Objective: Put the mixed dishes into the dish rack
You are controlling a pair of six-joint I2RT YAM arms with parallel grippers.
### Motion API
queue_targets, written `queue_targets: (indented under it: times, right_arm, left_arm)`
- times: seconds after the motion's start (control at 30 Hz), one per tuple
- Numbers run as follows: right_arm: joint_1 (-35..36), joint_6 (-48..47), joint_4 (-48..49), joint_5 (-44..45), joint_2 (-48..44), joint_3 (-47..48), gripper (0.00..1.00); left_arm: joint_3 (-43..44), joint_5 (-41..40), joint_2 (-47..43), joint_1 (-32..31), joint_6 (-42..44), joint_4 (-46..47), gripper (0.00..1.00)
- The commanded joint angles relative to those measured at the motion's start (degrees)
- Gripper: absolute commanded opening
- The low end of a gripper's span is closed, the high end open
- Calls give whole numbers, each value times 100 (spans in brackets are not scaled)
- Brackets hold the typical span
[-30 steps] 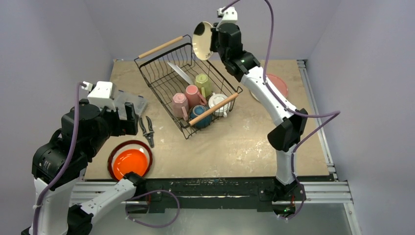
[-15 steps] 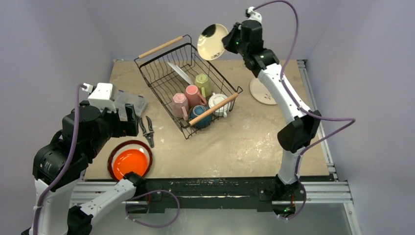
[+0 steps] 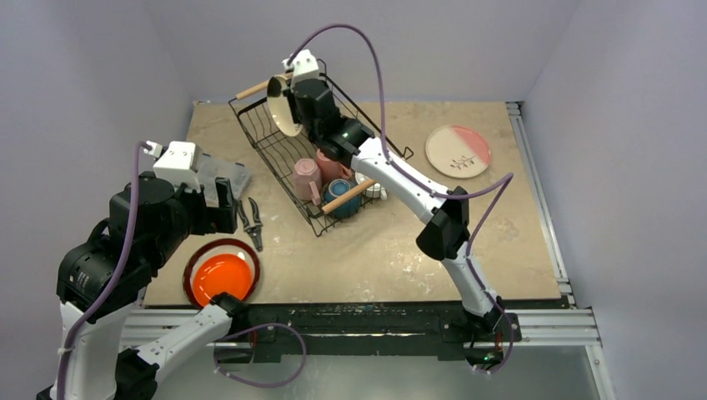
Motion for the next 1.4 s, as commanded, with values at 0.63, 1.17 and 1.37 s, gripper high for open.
queue_targets:
  times: [0.63, 1.17, 1.37]
  right_arm:
    - [20, -2556, 1918, 1003, 669, -53, 0]
    - [-165, -2971, 2006, 887, 618, -167, 0]
    - [-50, -2550, 1800, 510, 805, 152, 0]
  left_arm:
    - [319, -111, 66, 29, 172, -296, 100]
    - [283, -100, 59, 33, 213, -324, 100]
    - [291, -100, 109, 32, 263, -347, 100]
